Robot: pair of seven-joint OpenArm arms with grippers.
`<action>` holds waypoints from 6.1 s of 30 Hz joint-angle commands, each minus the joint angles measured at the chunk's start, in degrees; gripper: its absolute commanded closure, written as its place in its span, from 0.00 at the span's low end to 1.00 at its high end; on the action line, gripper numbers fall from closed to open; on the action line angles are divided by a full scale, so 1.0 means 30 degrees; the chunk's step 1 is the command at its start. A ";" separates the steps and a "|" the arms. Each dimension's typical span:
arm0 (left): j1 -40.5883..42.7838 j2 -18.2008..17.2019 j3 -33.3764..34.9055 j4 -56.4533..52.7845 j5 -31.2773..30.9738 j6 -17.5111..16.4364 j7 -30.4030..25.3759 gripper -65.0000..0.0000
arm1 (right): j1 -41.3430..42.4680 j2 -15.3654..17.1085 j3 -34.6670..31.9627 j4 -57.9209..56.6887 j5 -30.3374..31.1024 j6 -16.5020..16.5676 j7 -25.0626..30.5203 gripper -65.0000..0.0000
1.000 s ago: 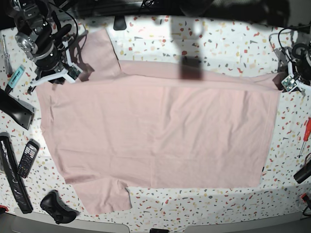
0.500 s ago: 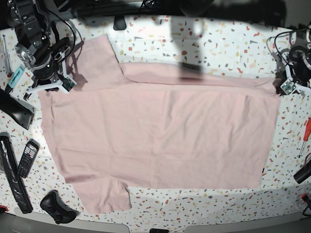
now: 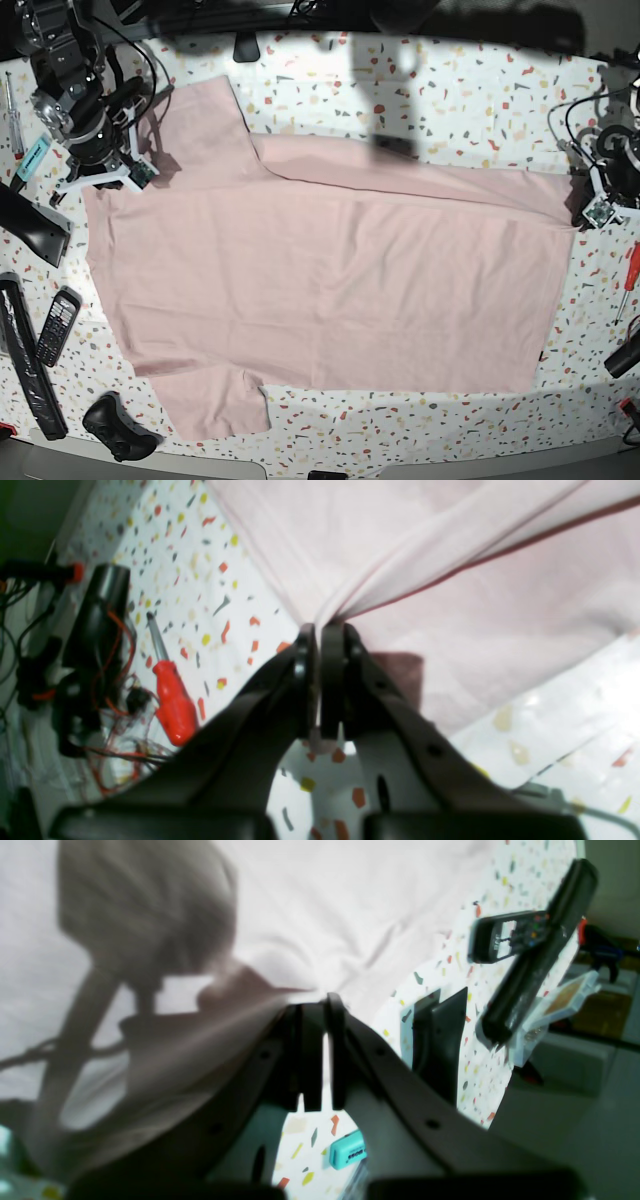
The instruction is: Fold the T-shirt properly
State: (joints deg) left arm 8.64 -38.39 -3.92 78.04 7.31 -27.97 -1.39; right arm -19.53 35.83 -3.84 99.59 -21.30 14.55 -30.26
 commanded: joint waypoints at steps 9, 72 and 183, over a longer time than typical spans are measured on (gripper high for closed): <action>-0.1530 0.0211 0.0219 -0.1362 -0.0335 0.0299 -0.1093 1.00 | 0.0211 0.0321 0.0168 0.0240 -0.0182 -0.1056 -0.0430 1.00; -0.4772 -0.4175 0.3701 -0.1625 -0.9617 0.1486 0.9209 1.00 | 0.0066 0.0270 0.0168 0.4517 0.6499 -0.3308 -0.4437 1.00; 0.8123 0.4532 -0.5865 0.7890 -0.8451 0.2244 0.6586 1.00 | -0.8269 0.0874 0.3592 0.7031 0.9136 0.6397 -0.3949 0.81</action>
State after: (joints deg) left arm 32.84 -23.94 -21.02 100.88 -17.82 -21.52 19.75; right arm -44.07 37.67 6.63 119.77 5.93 33.58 -42.70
